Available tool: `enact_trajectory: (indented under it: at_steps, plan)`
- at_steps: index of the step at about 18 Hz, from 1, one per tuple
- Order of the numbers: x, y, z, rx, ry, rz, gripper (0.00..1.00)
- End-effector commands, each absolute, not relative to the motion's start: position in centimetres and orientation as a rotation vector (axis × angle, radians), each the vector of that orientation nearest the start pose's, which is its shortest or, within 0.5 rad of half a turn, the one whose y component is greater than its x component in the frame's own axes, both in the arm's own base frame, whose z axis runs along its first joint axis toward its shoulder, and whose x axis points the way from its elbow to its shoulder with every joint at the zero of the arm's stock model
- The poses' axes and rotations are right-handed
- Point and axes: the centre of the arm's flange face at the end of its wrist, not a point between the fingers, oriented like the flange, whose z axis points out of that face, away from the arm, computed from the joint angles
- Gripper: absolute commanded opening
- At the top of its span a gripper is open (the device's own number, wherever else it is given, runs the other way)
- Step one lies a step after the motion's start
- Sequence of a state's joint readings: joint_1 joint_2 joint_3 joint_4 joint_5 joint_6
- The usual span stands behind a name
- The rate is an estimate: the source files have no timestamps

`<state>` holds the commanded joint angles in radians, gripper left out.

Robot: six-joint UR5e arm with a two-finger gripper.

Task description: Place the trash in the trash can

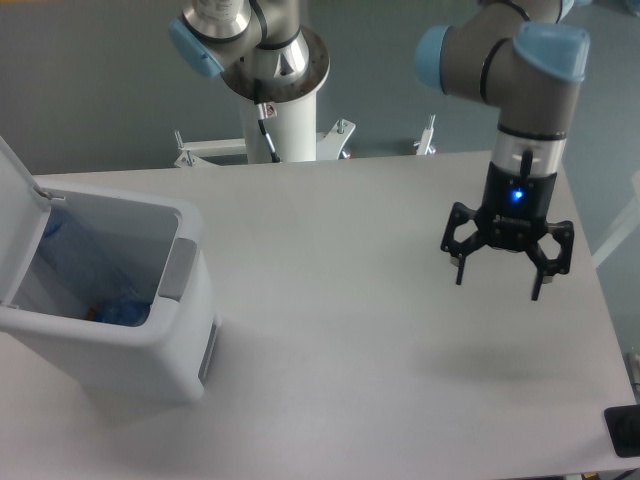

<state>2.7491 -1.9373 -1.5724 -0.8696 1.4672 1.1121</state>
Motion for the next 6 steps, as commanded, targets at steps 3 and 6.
enact_trajectory:
  at_steps: [3, 6]
  plan:
    - [-52.2, 42.2, 34.3, -3.030, 0.062, 0.467, 1.00]
    - [-52.0, 42.1, 33.6, -3.045, 0.064, 0.458, 1.00]
